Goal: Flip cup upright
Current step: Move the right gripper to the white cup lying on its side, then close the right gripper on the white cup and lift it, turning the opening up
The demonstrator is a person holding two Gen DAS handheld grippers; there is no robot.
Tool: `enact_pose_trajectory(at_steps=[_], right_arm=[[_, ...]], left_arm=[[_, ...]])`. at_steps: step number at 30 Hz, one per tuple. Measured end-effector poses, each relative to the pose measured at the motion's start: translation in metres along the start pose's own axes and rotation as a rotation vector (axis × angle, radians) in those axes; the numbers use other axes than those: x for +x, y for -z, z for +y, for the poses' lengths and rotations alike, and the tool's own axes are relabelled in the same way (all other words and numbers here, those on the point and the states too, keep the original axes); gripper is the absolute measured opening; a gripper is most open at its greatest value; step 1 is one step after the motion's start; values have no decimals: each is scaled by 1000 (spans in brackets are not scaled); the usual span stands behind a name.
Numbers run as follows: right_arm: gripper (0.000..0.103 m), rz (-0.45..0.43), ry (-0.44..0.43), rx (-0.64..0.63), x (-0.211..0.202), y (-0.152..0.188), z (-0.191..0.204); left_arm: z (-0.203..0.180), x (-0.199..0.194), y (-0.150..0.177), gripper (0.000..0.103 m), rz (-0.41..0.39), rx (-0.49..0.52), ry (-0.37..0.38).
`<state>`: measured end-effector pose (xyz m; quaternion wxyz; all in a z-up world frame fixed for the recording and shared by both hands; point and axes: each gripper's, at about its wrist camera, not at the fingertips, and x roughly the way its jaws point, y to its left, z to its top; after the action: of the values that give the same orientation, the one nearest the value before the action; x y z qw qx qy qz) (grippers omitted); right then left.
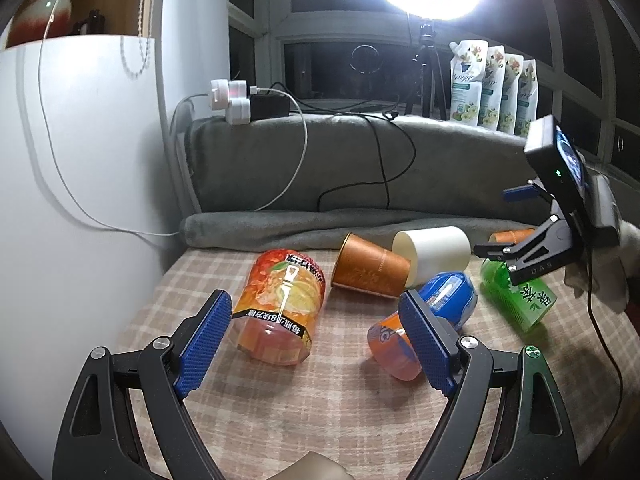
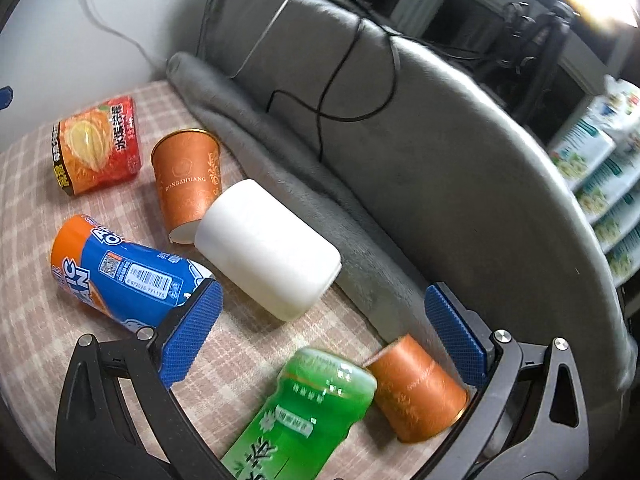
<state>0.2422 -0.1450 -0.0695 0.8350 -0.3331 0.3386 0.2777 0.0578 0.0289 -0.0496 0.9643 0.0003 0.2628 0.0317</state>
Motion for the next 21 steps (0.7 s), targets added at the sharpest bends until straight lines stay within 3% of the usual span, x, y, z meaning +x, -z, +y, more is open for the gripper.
enact_pose_trajectory(at_steps=[4,21], right_arm=[[96,38,-37,-71,18,-12,3],[89,216,-271,-360,84,-56,25]], left_arm=[[3,4,3,86,18,-1,-5],[23,20,8,86,55,-45,-42]])
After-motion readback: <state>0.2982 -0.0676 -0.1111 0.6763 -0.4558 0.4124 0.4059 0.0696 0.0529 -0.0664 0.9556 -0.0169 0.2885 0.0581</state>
